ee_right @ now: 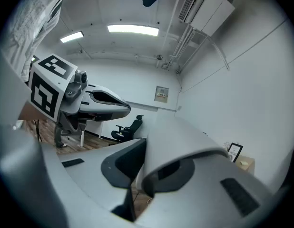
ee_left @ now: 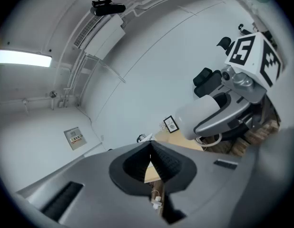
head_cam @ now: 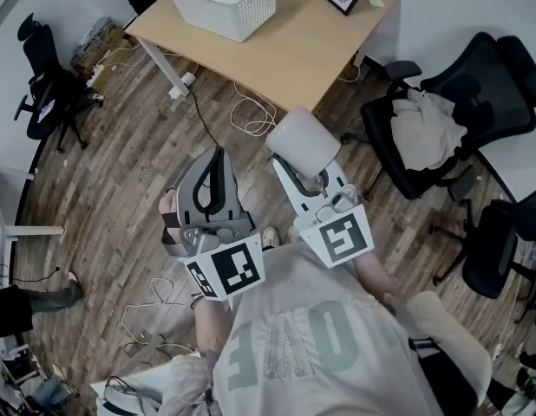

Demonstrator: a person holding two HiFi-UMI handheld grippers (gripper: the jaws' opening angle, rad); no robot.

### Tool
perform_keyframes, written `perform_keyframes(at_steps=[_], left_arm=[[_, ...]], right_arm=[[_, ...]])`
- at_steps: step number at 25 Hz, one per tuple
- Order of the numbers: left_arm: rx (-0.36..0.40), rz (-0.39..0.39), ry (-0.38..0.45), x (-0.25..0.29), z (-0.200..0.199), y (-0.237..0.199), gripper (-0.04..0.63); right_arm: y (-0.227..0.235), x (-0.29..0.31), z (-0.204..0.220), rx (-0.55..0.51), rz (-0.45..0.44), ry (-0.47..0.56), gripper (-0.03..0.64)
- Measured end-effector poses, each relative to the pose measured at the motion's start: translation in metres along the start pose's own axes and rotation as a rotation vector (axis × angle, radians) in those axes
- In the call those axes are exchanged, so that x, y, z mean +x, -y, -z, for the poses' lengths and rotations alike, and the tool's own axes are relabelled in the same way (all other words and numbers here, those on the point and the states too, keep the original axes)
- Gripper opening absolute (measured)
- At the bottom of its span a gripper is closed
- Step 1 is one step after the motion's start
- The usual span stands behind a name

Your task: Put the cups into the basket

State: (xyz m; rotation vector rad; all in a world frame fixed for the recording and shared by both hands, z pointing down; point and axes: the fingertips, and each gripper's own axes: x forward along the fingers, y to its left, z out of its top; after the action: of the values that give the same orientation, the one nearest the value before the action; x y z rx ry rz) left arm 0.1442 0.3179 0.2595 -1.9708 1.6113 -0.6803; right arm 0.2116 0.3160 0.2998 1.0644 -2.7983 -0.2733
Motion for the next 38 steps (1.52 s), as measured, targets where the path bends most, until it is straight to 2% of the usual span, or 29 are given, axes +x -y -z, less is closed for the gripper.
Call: perform_keyframes(at_steps=[6, 12, 19, 24, 29, 38], left_arm=[[-0.024, -0.004, -0.002, -0.002, 0.008, -0.006, 0.009], [-0.049, -0.003, -0.014, -0.009, 0.022, -0.01, 0.009], [-0.062, -0.025, -0.022, -0.023, 0.05, -0.037, 0.009], [-0.05, -0.028, 0.004, -0.033, 0.07, -0.055, 0.009], [-0.065, -0.043, -0.008, -0.031, 0.091, -0.07, 0.009], [-0.071, -0.052, 0.004, 0.03, 0.121, -0.106, 0.009]], right_arm=[[-0.001, 0.007, 0.002, 0.017, 0.011, 0.004, 0.04], [-0.009, 0.011, 0.0, 0.08, 0.0, 0.028, 0.038], [-0.027, 0.028, -0.003, 0.066, 0.016, 0.01, 0.038], [-0.044, 0.041, 0.004, 0.031, 0.029, -0.037, 0.04], [-0.044, 0.053, 0.0, 0.07, 0.055, -0.01, 0.04], [-0.004, 0.115, 0.004, 0.035, 0.1, -0.005, 0.04]])
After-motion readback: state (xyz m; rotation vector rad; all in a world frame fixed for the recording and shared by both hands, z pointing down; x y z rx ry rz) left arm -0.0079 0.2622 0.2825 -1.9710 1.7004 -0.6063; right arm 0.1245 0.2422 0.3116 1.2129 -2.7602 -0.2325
